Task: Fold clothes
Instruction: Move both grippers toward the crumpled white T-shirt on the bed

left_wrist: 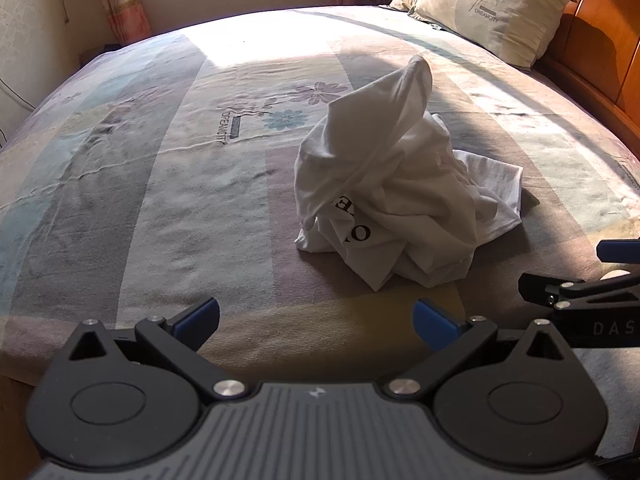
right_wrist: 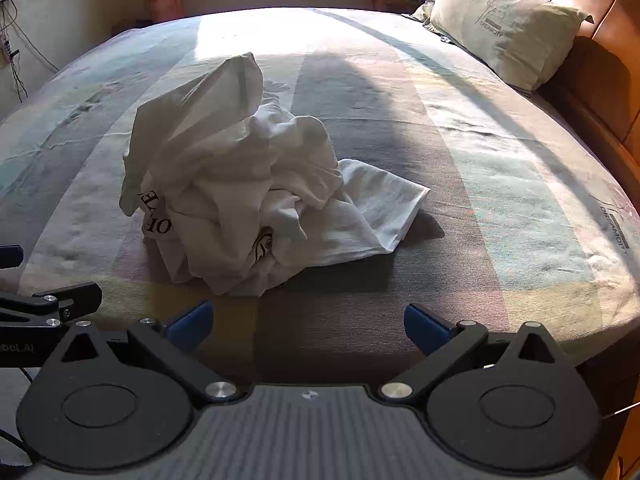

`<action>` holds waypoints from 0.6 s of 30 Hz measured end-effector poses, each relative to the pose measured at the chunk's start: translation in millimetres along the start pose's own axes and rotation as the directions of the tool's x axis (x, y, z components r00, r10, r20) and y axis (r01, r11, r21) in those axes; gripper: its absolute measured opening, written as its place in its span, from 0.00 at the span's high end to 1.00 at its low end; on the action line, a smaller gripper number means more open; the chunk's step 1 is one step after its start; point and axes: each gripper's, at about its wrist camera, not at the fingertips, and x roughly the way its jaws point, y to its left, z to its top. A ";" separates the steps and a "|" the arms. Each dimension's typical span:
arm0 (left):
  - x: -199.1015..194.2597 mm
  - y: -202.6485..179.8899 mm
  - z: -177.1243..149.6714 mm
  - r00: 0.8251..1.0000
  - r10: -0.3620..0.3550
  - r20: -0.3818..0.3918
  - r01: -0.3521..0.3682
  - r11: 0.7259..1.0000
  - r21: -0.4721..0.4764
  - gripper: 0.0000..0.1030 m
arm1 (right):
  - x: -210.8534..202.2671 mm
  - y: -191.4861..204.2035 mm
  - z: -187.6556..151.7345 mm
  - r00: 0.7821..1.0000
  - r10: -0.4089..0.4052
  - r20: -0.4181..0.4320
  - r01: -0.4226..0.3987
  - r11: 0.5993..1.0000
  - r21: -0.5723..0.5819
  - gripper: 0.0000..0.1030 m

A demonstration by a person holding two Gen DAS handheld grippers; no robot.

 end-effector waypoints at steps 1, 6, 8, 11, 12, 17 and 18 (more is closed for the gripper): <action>0.1 -0.2 0.0 1.000 0.000 -0.001 0.000 1.000 0.000 0.01 | -0.2 -0.3 0.1 1.000 -0.002 0.004 0.002 1.000 -0.002 0.00; 0.9 -0.9 0.0 1.000 0.001 -0.004 -0.001 1.000 0.001 0.01 | -1.4 -1.1 0.7 1.000 -0.002 0.004 0.002 1.000 -0.002 0.00; 1.2 -1.2 0.0 1.000 0.002 -0.005 -0.002 1.000 0.001 0.01 | 0.0 0.2 0.3 1.000 -0.001 0.004 0.001 1.000 -0.003 0.00; 1.6 -1.6 -0.1 1.000 0.004 -0.007 -0.004 1.000 0.004 0.01 | -1.1 0.2 0.8 1.000 0.003 0.004 -0.003 1.000 -0.002 0.00; 1.5 -1.6 -0.3 1.000 0.005 -0.007 -0.005 1.000 0.006 0.01 | -1.3 0.0 0.8 1.000 0.005 0.004 -0.005 1.000 -0.001 0.00; 1.2 -2.2 0.2 1.000 0.006 -0.005 -0.006 1.000 0.012 0.01 | -1.9 -0.2 1.0 1.000 0.014 0.003 -0.014 1.000 0.003 0.00; 1.0 -2.3 0.3 1.000 0.006 -0.004 -0.006 1.000 0.013 0.01 | -1.8 0.1 1.0 1.000 0.014 0.002 -0.014 1.000 0.003 0.00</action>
